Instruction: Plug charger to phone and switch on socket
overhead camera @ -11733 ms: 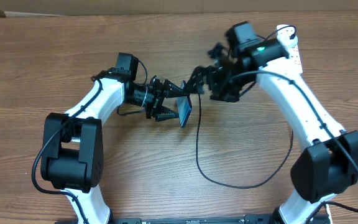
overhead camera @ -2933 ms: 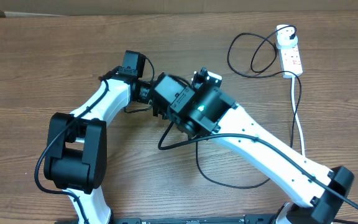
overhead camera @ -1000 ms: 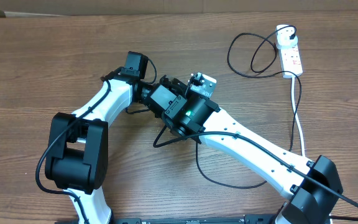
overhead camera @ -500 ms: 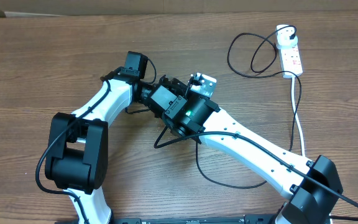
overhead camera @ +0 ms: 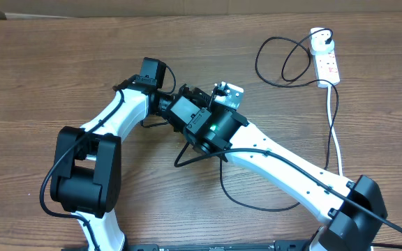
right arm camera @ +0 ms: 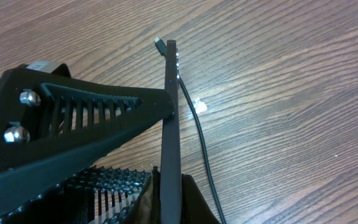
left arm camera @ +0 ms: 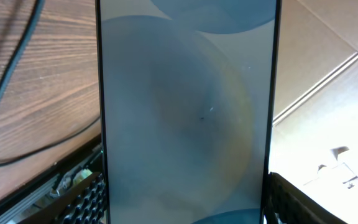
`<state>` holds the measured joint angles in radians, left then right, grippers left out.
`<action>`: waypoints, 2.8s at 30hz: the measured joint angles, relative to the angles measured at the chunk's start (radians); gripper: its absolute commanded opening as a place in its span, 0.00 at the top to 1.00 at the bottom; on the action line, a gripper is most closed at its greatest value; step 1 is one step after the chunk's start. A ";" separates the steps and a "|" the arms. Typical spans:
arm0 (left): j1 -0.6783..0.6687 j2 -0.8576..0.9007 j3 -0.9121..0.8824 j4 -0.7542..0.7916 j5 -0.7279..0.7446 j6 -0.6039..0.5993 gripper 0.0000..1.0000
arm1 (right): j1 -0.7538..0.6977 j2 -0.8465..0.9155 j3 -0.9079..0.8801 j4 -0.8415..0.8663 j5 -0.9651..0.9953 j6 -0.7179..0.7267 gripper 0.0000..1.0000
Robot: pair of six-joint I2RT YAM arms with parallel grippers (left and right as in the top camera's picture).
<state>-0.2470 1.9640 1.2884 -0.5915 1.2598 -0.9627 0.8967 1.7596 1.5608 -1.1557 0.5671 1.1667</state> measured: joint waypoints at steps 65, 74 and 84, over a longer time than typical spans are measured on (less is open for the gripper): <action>-0.002 0.000 0.014 1.138 0.021 -0.597 0.29 | -0.652 -0.219 -0.009 0.309 -0.995 -0.086 0.96; -0.007 0.000 0.014 1.138 -0.013 -0.732 0.38 | -0.643 -0.219 -0.009 0.333 -0.997 -0.072 0.96; -0.040 0.000 0.014 1.139 -0.023 -0.868 0.47 | -0.576 -0.219 -0.009 0.351 -0.933 -0.048 0.96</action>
<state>-0.2867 1.9636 1.3025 0.5472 1.2369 -1.8305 0.3202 1.5402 1.5520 -0.8043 -0.3656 1.1187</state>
